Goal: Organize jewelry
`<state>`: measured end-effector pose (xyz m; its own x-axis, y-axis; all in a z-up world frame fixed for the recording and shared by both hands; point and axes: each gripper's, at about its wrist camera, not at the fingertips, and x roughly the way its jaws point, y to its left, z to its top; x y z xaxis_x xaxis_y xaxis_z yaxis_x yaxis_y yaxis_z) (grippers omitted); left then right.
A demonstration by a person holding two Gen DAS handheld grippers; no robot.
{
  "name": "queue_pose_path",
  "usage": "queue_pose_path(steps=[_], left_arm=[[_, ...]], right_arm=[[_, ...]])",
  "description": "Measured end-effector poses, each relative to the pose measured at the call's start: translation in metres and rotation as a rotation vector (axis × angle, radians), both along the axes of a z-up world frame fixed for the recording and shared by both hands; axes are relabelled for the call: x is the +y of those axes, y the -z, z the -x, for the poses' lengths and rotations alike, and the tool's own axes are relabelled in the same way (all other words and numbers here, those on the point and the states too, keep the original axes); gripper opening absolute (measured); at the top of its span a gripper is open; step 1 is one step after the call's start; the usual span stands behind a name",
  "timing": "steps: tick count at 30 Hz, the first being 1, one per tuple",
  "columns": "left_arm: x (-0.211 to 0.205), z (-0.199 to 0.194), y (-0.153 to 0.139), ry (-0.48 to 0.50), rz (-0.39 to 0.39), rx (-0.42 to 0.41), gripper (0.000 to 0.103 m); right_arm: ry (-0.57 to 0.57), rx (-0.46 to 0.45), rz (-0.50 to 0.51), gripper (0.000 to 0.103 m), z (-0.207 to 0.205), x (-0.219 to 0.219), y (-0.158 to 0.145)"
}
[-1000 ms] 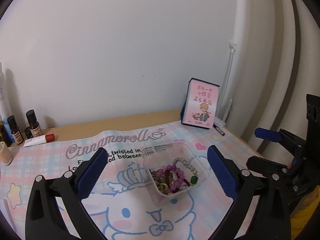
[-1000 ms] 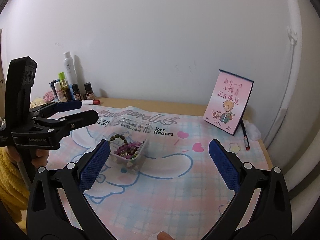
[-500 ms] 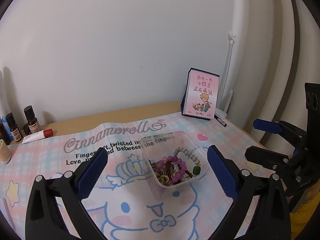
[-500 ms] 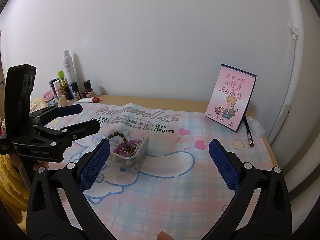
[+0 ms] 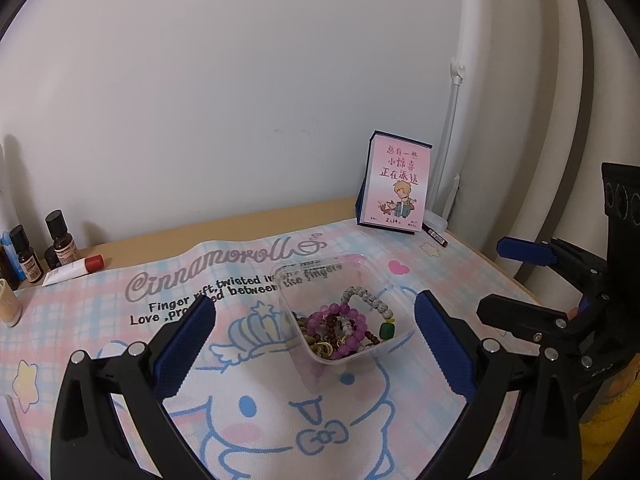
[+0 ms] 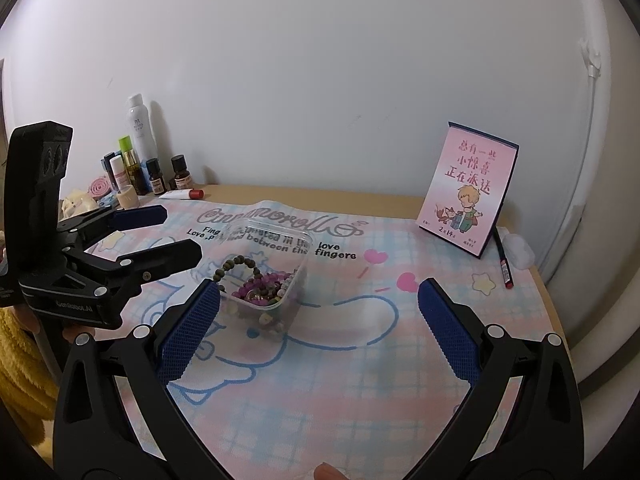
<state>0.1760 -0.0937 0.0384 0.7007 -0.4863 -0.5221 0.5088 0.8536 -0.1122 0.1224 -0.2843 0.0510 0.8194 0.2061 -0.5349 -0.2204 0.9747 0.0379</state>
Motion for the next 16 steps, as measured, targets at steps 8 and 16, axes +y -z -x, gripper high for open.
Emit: queue_pose_path(steps=[8,16], left_arm=[[-0.0011,0.0003,-0.0007,0.007,-0.006,-0.002,0.098],[-0.0007,0.0019,-0.0003,0.008,-0.007,0.002,0.098]], right_arm=[[0.001,0.001,0.002,0.095,-0.0003,-0.0003,0.0],[-0.004,-0.002,0.003,0.095,0.0002,0.0003,-0.0025]])
